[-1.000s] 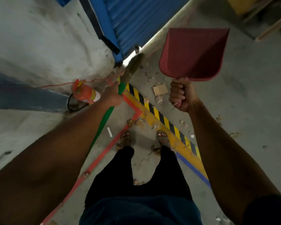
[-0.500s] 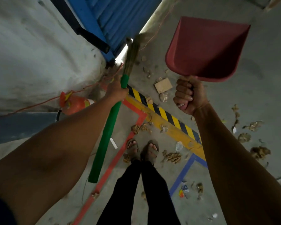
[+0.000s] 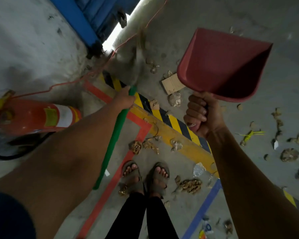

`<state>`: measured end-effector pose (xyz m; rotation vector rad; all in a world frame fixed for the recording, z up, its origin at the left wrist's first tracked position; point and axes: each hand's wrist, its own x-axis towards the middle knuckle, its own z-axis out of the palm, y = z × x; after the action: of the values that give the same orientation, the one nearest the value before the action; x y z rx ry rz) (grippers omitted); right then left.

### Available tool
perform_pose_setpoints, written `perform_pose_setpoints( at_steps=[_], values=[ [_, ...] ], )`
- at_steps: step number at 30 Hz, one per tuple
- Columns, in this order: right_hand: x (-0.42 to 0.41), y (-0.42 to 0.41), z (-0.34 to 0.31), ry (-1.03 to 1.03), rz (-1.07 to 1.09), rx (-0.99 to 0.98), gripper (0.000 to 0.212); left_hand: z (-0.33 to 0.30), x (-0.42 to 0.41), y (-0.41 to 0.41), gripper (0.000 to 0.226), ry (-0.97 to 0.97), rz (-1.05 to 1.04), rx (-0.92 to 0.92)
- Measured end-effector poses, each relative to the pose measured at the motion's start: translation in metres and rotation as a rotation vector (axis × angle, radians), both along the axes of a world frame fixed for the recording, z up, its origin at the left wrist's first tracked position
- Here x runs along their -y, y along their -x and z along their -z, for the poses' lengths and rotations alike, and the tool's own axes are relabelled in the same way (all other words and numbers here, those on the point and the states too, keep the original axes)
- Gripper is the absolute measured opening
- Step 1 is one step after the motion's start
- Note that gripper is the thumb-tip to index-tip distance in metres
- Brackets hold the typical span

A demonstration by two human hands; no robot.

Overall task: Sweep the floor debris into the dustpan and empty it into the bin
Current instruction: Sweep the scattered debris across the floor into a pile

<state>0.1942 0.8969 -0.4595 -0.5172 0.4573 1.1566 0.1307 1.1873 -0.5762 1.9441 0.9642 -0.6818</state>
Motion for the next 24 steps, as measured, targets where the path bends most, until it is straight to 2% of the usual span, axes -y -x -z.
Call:
perform_pose_setpoints(
  at_steps=[4, 8, 12, 15, 18, 20, 24],
  values=[
    [0.016, 0.012, 0.023, 0.048, 0.065, -0.026, 0.042, 0.014, 0.026, 0.036, 0.065, 0.148, 0.269, 0.004],
    [0.030, 0.016, 0.018, 0.054, 0.132, -0.043, 0.042, 0.002, 0.024, 0.066, 0.067, 0.167, 0.332, 0.125],
    [0.042, 0.014, 0.012, 0.036, 0.148, -0.040, 0.042, -0.007, 0.005, 0.070, 0.070, 0.065, 0.281, 0.239],
    [0.049, 0.013, 0.013, 0.036, 0.154, -0.024, 0.042, -0.007, 0.000, 0.057, 0.071, -0.126, 0.246, 0.263],
    [0.054, 0.016, 0.019, 0.030, 0.170, -0.014, 0.042, 0.007, 0.006, 0.040, 0.069, -0.231, 0.182, 0.114],
    [0.059, 0.023, 0.025, 0.027, 0.180, -0.017, 0.042, 0.015, 0.019, 0.034, 0.067, -0.260, 0.224, 0.002],
    [0.071, 0.043, 0.030, 0.027, 0.198, -0.055, 0.042, 0.019, 0.058, 0.055, 0.066, -0.126, 0.576, -0.091]
  ],
)
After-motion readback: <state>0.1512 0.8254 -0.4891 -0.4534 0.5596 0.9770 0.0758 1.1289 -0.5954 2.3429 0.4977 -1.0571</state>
